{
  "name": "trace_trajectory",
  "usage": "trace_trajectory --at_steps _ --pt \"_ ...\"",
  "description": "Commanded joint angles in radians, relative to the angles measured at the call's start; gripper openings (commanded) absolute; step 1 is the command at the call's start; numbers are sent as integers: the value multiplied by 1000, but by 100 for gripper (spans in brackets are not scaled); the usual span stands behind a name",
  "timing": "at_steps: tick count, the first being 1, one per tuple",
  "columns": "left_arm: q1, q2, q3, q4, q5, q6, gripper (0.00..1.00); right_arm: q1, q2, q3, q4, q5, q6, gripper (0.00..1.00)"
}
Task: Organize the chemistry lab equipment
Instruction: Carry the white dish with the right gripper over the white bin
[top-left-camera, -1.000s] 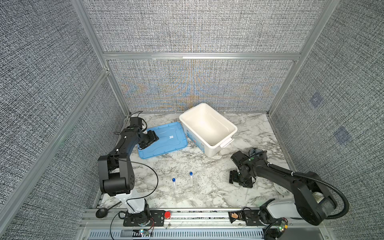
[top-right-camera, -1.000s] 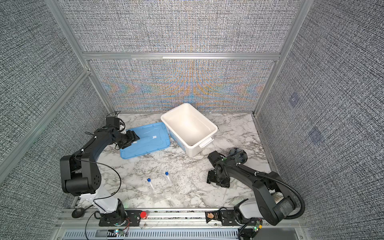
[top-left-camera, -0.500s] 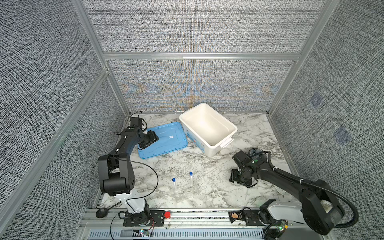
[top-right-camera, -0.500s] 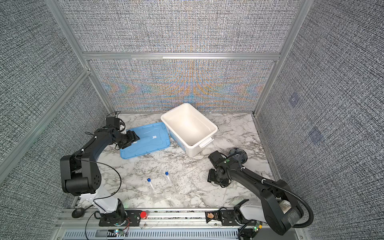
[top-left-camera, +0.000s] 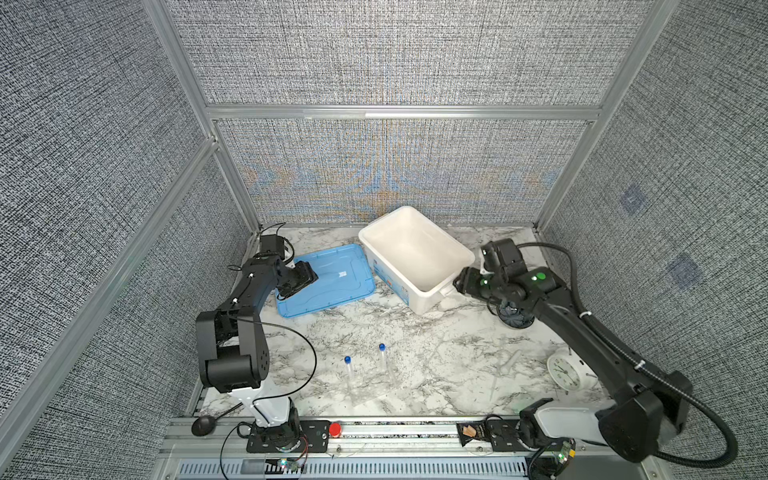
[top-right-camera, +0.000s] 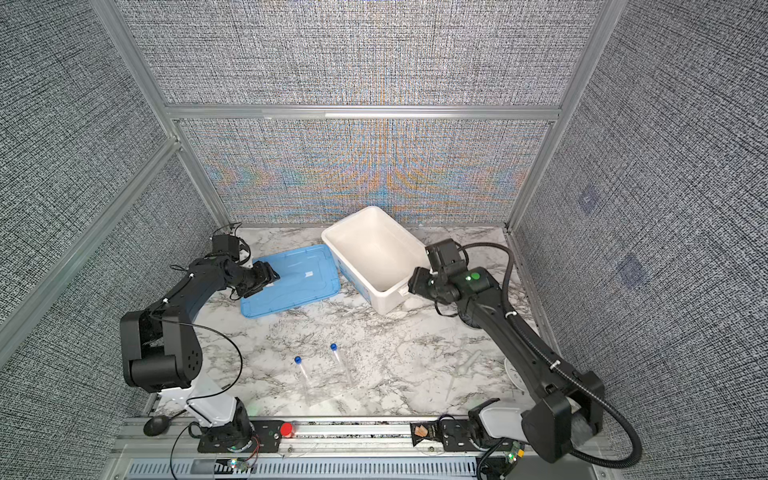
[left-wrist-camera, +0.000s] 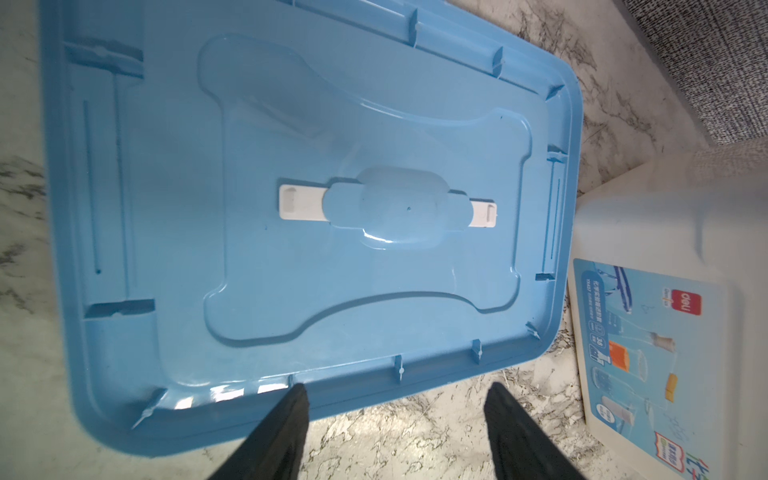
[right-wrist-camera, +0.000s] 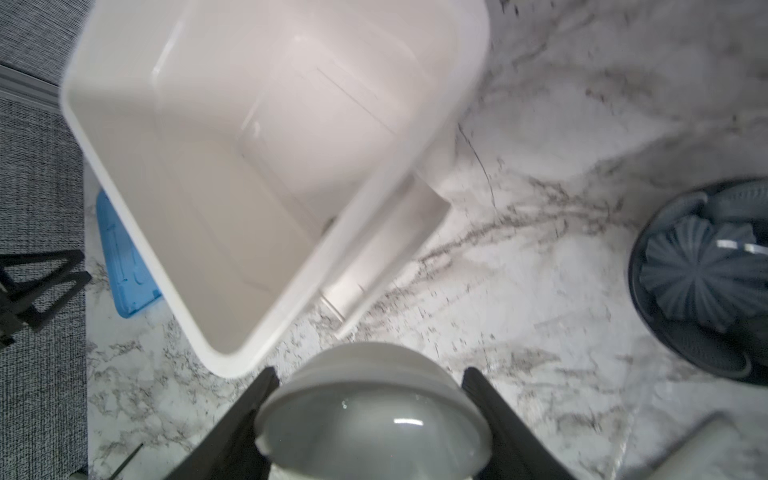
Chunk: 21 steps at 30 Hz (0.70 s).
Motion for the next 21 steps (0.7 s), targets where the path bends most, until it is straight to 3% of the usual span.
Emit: trace_trajectory --at_steps 1,6,13,21 --pt "0 4 11 1 -11 11 69 -8 110 138 16 -5 -121 56" --pt "1 -10 52 -58 -14 21 69 -18 316 349 24 -8 -206 56" --pt "0 -25 89 -123 -2 32 69 -18 611 624 -108 19 -236 55" --pt "0 -82 32 -137 1 27 68 -9 865 905 -321 83 -382 55"
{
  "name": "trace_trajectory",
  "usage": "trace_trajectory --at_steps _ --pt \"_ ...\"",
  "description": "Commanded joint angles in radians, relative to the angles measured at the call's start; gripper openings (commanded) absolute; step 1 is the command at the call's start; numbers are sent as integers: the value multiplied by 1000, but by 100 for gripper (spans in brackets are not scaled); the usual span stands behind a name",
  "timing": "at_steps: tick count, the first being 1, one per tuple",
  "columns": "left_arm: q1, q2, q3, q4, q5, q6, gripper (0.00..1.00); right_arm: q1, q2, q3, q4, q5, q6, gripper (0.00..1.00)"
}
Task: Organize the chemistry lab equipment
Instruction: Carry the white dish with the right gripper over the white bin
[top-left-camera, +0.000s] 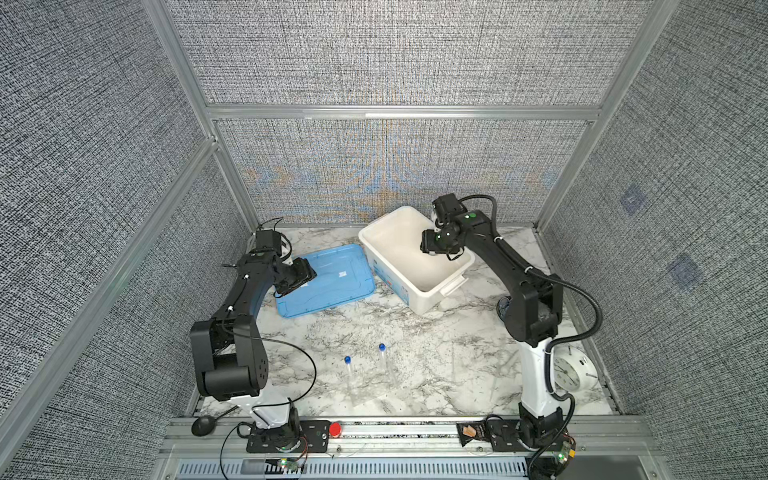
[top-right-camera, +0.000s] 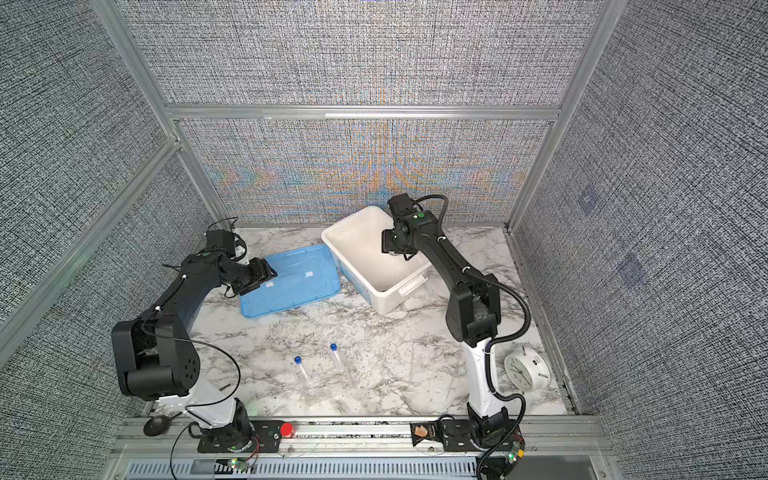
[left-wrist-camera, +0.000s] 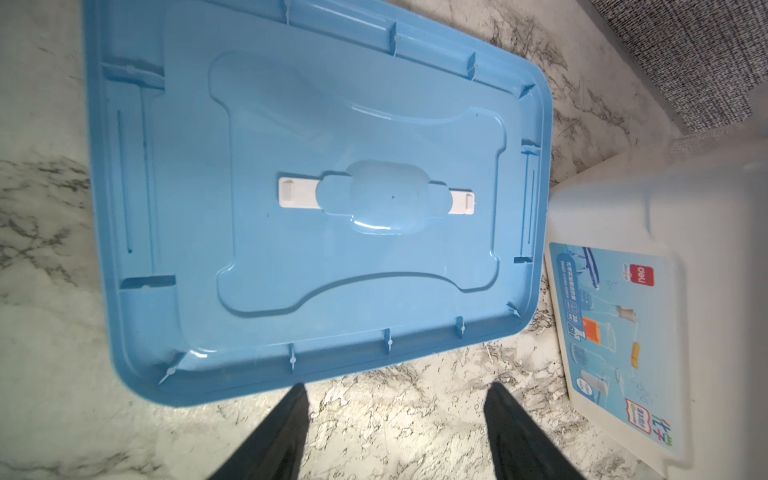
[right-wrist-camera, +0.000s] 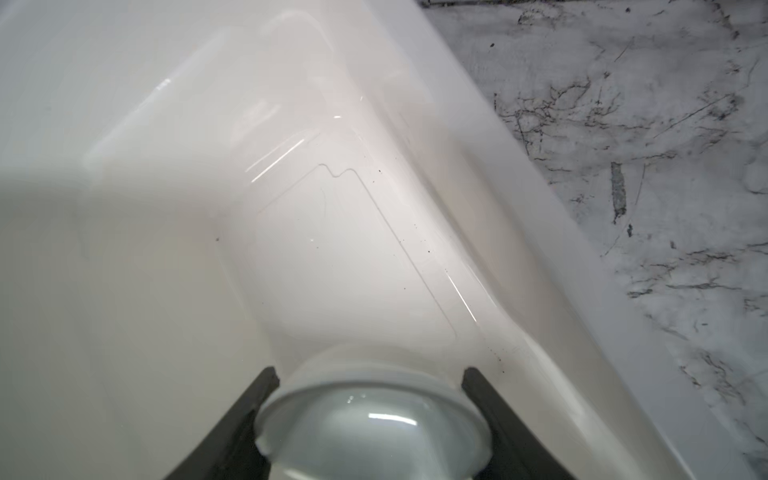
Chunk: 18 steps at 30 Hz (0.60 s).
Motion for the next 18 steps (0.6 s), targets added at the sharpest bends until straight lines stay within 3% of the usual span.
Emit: trace_trajectory --at_steps 1,13,18 --pt "0 -25 -12 -29 2 7 68 3 55 77 -138 50 -91 55" --pt "0 -68 -33 -45 -15 3 68 13 174 142 -235 13 -296 55" --pt "0 -75 -22 -56 -21 6 68 13 260 217 -294 67 -342 56"
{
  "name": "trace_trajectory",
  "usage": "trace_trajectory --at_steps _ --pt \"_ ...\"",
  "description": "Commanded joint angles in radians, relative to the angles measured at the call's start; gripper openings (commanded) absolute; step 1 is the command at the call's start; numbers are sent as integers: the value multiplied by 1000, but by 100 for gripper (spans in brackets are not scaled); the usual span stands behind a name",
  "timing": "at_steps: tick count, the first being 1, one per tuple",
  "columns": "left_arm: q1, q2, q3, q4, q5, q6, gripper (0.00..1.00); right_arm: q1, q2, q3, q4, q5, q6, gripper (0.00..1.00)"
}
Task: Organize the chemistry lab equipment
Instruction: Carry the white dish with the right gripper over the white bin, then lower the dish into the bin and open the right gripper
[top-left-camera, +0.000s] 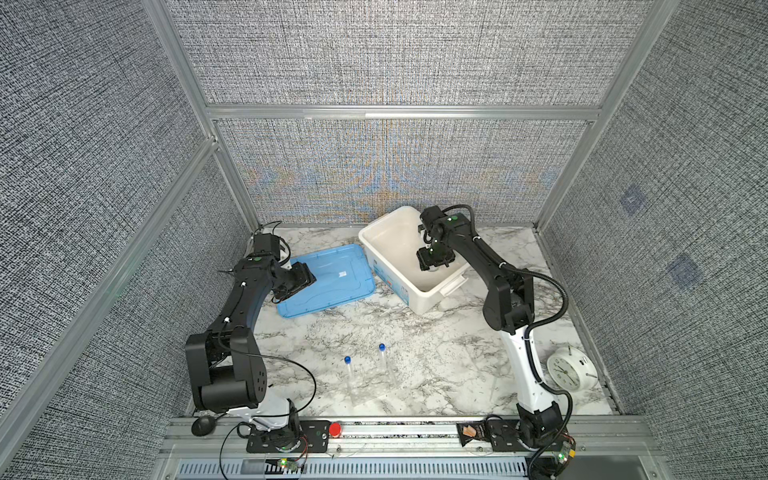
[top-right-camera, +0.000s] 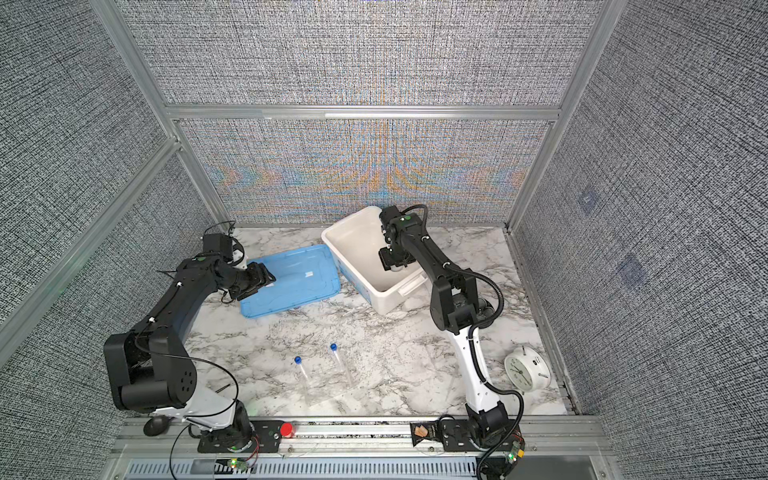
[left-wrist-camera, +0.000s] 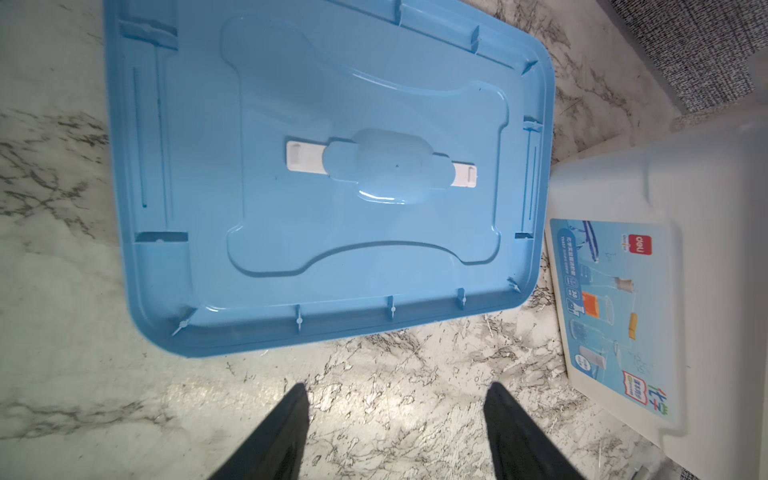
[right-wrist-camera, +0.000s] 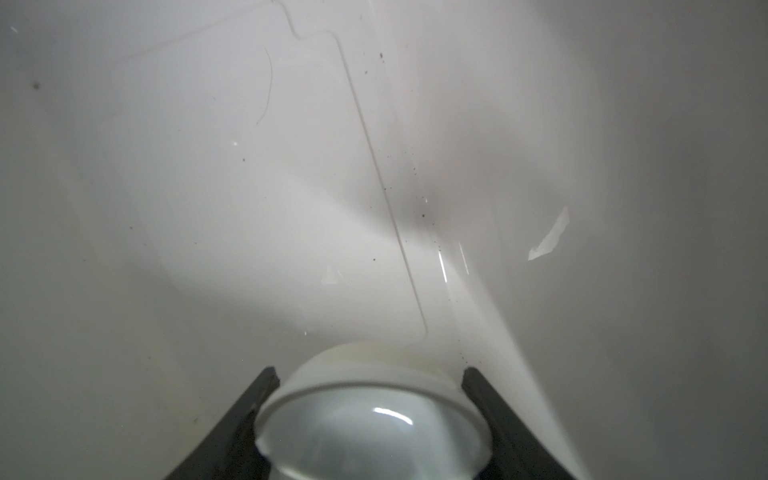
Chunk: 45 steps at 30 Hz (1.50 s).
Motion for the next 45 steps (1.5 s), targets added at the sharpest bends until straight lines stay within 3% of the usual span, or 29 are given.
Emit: trace_trajectory --at_steps 1,10,18,23,28,39,42,45 --pt "0 -11 7 -19 -20 5 68 0 51 56 -80 32 -59 55" --pt "0 -44 5 -47 -32 9 68 2 145 111 -136 18 -79 56" --pt "0 -60 -4 -70 -68 19 68 5 155 62 -171 27 -88 57" --pt "0 -61 -20 -48 -66 18 68 4 136 52 -174 23 -76 67" --pt "0 -53 -23 -39 -40 15 68 15 8 -60 -87 -3 -42 76" --pt "0 -64 -100 49 -58 -6 68 15 -191 8 -111 -47 27 79" --pt "0 -57 -106 61 -73 -2 68 15 -321 -90 -84 -45 50 78" --pt "0 -55 -108 67 -117 24 68 14 -514 -296 -5 -15 59 78"
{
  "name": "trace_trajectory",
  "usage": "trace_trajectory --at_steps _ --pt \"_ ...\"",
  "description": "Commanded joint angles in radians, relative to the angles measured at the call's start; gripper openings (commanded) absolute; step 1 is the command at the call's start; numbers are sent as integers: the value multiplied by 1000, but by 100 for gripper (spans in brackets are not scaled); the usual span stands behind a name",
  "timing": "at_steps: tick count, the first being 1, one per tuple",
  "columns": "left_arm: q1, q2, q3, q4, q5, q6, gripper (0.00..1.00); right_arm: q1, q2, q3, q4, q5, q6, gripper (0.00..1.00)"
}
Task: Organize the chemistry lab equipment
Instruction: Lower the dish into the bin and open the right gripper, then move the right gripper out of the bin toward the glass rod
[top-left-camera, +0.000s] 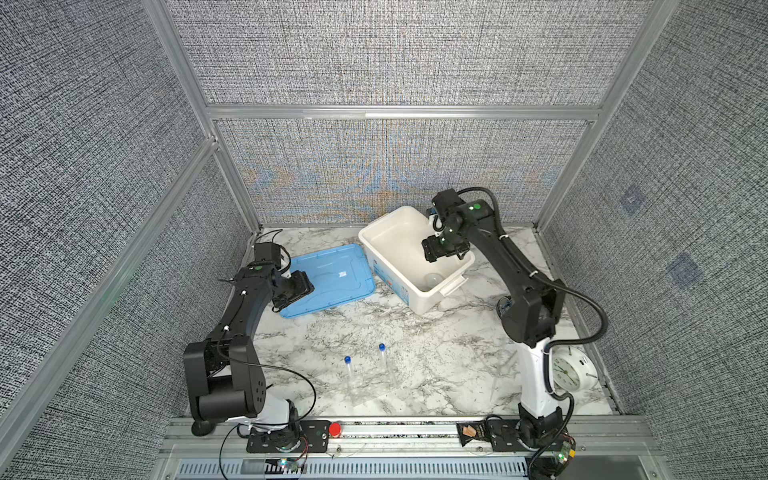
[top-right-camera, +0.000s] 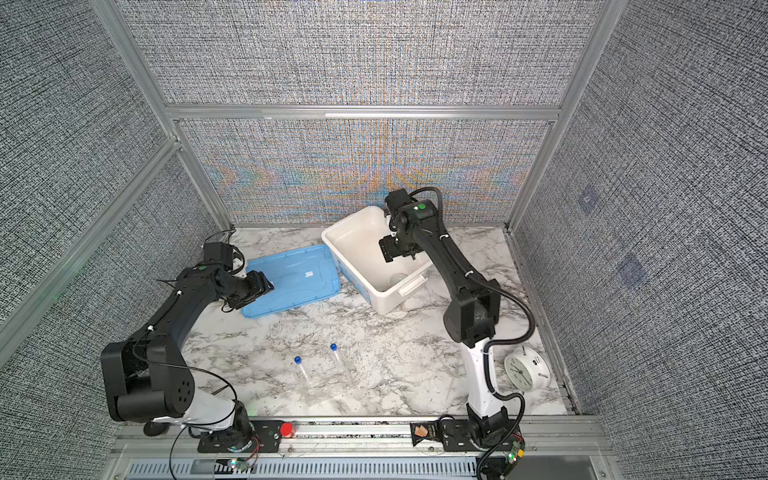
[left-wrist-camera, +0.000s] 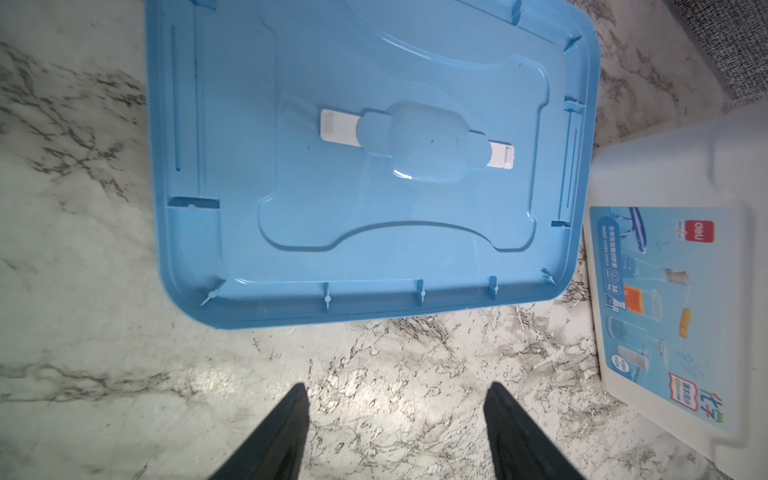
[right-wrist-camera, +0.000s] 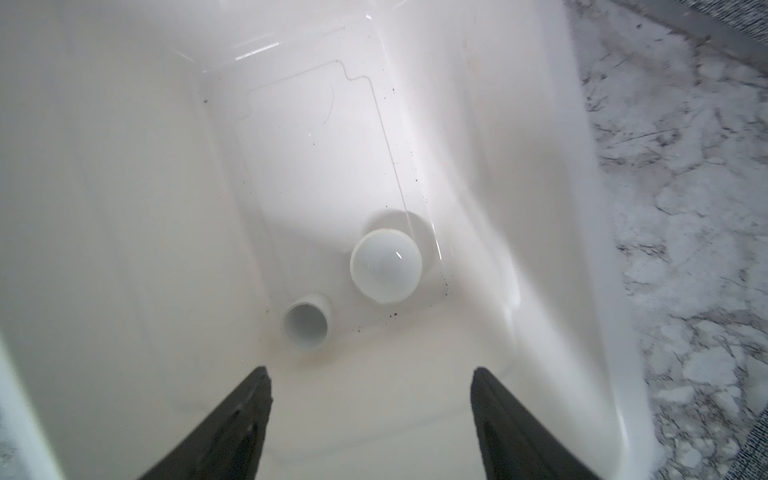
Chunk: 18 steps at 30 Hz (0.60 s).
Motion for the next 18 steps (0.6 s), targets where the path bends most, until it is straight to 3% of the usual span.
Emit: trace_trajectory --at_steps 1,7,10,14,18 --pt "1 10 8 23 -56 26 68 0 -184 -184 68 23 31 78" --pt "0 29 31 40 -80 40 68 -1 -622 -708 260 55 175 78" --pt "0 49 44 51 -76 29 68 -20 -779 -951 304 55 318 79" --pt "0 65 51 70 -74 30 68 -39 -888 -1183 329 -27 458 78" --pt "1 71 64 61 -72 36 68 -37 -883 -1355 379 -82 518 74"
